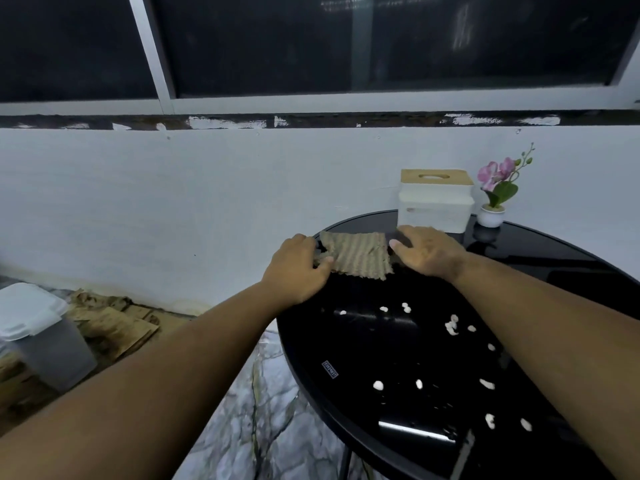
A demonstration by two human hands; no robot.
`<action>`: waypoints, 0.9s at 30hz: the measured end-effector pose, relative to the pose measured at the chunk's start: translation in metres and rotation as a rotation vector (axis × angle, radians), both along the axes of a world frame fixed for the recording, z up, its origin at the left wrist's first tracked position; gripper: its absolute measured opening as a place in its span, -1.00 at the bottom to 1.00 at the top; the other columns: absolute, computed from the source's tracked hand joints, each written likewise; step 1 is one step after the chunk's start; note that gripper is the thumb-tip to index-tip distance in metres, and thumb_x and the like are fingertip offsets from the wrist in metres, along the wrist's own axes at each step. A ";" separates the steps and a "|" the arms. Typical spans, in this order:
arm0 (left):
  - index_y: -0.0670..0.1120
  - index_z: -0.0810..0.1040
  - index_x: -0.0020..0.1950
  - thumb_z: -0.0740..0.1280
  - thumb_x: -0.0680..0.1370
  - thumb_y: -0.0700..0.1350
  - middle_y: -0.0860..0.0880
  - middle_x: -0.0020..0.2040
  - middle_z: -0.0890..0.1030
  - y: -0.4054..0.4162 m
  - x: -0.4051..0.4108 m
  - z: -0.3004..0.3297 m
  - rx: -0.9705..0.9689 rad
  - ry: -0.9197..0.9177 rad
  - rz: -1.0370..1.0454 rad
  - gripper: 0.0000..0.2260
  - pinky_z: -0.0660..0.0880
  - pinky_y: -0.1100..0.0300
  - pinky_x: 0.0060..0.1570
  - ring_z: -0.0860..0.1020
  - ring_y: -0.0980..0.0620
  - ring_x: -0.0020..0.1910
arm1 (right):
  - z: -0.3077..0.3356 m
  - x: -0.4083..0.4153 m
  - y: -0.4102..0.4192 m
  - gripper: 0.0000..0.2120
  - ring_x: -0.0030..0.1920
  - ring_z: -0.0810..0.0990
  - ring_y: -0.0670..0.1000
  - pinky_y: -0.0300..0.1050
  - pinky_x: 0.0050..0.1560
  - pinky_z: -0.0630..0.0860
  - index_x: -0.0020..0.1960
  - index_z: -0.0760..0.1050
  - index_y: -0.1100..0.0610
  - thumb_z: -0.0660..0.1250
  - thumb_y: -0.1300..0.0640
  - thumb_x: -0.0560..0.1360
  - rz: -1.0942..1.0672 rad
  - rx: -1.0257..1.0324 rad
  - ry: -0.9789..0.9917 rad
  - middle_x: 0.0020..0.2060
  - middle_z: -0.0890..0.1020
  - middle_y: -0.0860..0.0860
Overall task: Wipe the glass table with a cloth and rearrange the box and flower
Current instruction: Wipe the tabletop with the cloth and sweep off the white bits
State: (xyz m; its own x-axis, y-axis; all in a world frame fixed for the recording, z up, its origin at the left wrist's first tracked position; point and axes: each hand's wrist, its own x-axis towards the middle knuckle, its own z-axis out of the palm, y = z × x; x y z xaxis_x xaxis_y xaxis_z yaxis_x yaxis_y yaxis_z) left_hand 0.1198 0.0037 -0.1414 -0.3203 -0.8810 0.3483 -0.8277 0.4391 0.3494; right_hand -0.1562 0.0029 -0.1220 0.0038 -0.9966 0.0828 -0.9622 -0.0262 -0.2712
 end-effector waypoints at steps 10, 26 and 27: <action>-0.17 0.43 0.34 0.05 0.64 0.18 -0.18 0.38 0.41 -0.063 -0.096 0.004 0.144 -0.426 -0.138 -0.51 0.23 -0.16 0.36 0.31 -0.19 0.43 | -0.025 -0.039 0.035 -0.42 0.55 0.08 0.19 0.11 0.52 -0.05 0.56 0.18 -0.01 0.04 -0.23 0.61 -0.051 0.037 0.077 0.56 0.17 0.11; -0.11 0.48 0.21 0.09 0.56 0.29 -0.06 0.18 0.52 -0.051 -0.035 0.003 0.131 -0.134 -0.133 -0.48 0.43 -0.05 0.20 0.48 -0.09 0.20 | 0.007 -0.007 0.007 -0.42 0.40 0.34 0.15 0.04 0.41 0.20 0.52 0.25 0.05 0.10 -0.21 0.59 0.048 -0.075 0.068 0.40 0.44 0.07; -0.10 0.49 0.22 0.10 0.54 0.30 -0.05 0.19 0.52 -0.042 -0.023 0.000 0.134 -0.093 -0.126 -0.47 0.43 -0.05 0.20 0.49 -0.09 0.20 | 0.008 0.002 -0.001 -0.41 0.42 0.33 0.15 0.04 0.42 0.20 0.53 0.24 0.06 0.11 -0.20 0.59 0.075 -0.064 0.047 0.41 0.43 0.08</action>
